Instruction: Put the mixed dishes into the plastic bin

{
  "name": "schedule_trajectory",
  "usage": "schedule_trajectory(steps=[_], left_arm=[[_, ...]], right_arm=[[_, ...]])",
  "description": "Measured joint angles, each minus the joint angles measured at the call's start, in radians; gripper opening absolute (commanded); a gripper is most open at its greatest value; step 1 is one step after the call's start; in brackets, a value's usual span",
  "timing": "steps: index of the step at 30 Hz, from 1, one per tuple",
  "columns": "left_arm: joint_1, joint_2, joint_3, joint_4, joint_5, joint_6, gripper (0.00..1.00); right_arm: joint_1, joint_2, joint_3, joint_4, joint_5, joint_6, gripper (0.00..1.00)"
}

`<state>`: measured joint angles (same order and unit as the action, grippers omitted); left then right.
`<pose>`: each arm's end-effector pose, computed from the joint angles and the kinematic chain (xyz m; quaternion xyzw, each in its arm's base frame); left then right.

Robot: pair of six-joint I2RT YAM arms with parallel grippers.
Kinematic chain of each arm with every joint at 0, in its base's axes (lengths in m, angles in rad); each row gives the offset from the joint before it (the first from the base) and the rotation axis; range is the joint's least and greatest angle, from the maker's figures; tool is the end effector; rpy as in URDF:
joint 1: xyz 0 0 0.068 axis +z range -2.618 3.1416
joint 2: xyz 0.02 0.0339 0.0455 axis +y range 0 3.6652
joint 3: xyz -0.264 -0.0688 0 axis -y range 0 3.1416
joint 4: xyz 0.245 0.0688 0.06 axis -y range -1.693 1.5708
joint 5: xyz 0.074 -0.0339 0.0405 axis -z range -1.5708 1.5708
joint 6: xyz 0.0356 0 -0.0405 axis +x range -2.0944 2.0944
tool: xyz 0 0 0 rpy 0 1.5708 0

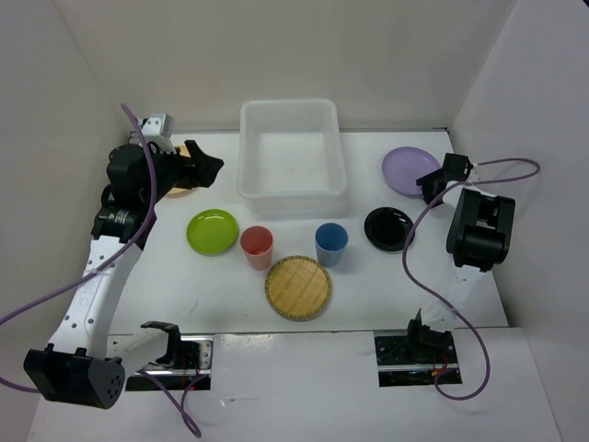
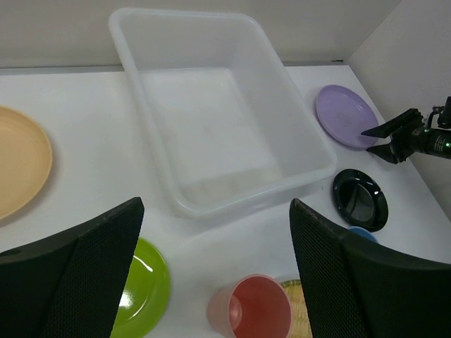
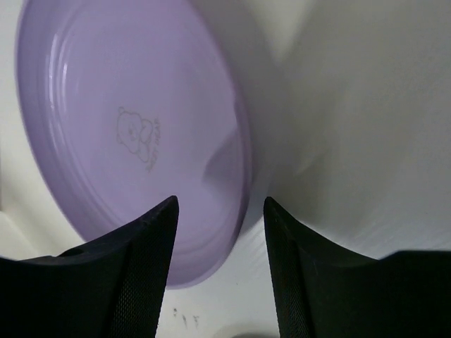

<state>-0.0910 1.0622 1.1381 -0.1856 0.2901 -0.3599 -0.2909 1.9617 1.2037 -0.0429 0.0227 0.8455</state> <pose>0.2367 -0.0318 0.4107 -0.0032 0.7433 -0.2525 0.6195 0.3983 -0.1201 0.1540 0.5023 0.7788 0.0927 0.3640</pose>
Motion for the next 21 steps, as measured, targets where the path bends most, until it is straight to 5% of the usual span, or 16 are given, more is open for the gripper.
schedule_trajectory(steps=[3, 6, 12, 21], left_arm=[[0.006, 0.000, 0.000, 0.000, 0.001, -0.010, 0.91], [0.016, -0.002, -0.009, 0.005, -0.002, -0.011, 0.92], [0.038, -0.020, -0.022, -0.003, -0.025, -0.011, 0.93], [0.060, -0.061, -0.022, -0.024, -0.032, -0.011, 0.94]], right_arm=[[-0.006, 0.020, 0.014, 0.007, -0.003, 0.019, 0.53], [-0.013, 0.047, 0.034, 0.024, -0.003, 0.034, 0.30], [-0.021, 0.078, 0.040, 0.044, -0.011, 0.067, 0.02], [-0.021, 0.077, 0.047, 0.037, -0.018, 0.079, 0.00]])
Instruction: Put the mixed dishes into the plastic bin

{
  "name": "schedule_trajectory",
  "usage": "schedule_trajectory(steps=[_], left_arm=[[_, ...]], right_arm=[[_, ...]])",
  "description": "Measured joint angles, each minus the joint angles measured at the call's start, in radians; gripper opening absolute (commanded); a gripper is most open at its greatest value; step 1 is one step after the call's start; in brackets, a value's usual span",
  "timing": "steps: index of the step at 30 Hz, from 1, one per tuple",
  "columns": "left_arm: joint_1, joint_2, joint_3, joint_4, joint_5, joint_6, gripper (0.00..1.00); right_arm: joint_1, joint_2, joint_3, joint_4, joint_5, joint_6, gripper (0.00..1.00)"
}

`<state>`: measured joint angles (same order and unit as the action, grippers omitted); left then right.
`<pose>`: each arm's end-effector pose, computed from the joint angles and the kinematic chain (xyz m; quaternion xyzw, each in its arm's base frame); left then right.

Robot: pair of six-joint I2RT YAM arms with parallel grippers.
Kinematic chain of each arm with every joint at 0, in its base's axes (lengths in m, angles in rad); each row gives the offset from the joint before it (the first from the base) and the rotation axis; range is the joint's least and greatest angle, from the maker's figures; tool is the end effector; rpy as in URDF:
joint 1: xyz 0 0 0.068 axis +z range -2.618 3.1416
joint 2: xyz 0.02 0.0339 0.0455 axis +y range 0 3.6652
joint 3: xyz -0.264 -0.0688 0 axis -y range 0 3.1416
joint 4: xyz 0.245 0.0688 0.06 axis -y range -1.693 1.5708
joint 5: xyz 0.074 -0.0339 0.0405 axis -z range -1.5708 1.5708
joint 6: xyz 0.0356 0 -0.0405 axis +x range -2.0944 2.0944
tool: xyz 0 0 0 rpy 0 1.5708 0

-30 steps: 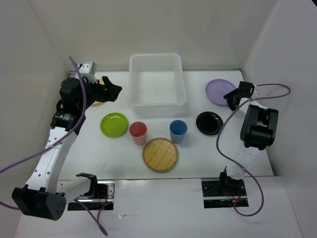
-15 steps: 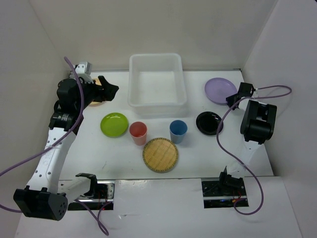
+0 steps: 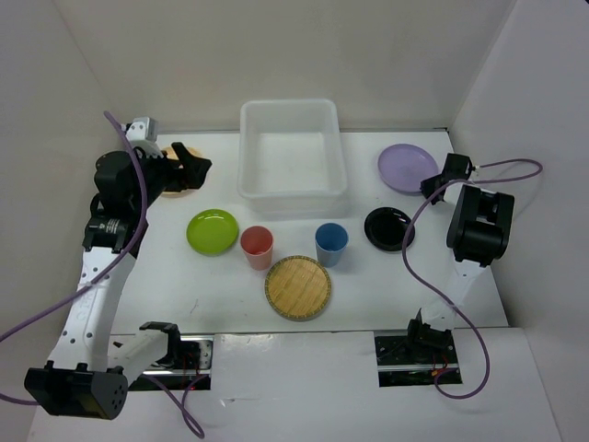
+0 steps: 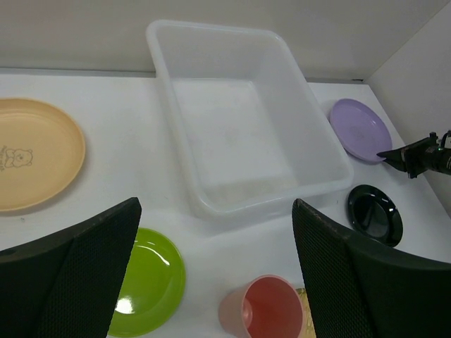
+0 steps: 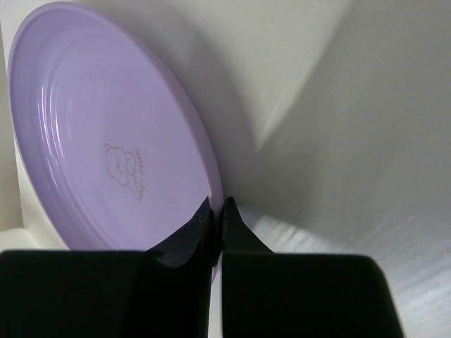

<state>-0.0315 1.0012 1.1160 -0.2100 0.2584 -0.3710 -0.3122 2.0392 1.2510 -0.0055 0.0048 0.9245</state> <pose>0.2217 -0.0161 0.4132 -0.0385 0.7379 -0.2268 0.6345 0.4104 -0.1326 0.1395 0.5372 0.7536 0.1121 0.3619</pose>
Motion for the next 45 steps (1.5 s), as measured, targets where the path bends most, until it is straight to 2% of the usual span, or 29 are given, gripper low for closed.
schedule_trajectory(steps=[5, 11, 15, 19, 25, 29, 34, 40, 45], left_arm=[[0.001, -0.021, -0.008, 0.000, 0.008, -0.003, 0.94], [0.002, -0.039, -0.010, -0.022, 0.024, -0.004, 0.97], [0.002, -0.060, -0.010, -0.024, 0.039, -0.006, 0.97], [0.002, -0.052, -0.010, -0.023, 0.080, -0.008, 0.98], [0.003, 0.014, -0.009, -0.031, 0.150, -0.029, 0.99], [0.009, 0.014, -0.010, -0.033, 0.163, -0.036, 0.99], [0.010, -0.003, -0.010, -0.058, 0.160, -0.038, 0.99], [0.010, -0.055, -0.010, -0.088, 0.138, -0.022, 0.99], [0.010, -0.072, -0.011, -0.089, 0.130, -0.021, 0.99]], right_arm=[[0.031, -0.081, -0.007, -0.059, -0.009, -0.002, 0.00], [0.120, -0.299, 0.010, -0.085, 0.021, -0.005, 0.00], [0.207, -0.392, 0.088, -0.085, 0.035, -0.029, 0.00], [0.347, -0.377, 0.211, -0.090, 0.030, -0.068, 0.00], [0.563, -0.244, 0.373, -0.119, 0.034, -0.131, 0.00], [0.630, -0.077, 0.554, -0.203, 0.076, -0.177, 0.00], [0.682, 0.123, 0.766, -0.304, 0.169, -0.224, 0.00], [0.703, 0.271, 0.892, -0.406, 0.224, -0.257, 0.00], [0.709, 0.431, 1.119, -0.519, 0.259, -0.290, 0.00]])
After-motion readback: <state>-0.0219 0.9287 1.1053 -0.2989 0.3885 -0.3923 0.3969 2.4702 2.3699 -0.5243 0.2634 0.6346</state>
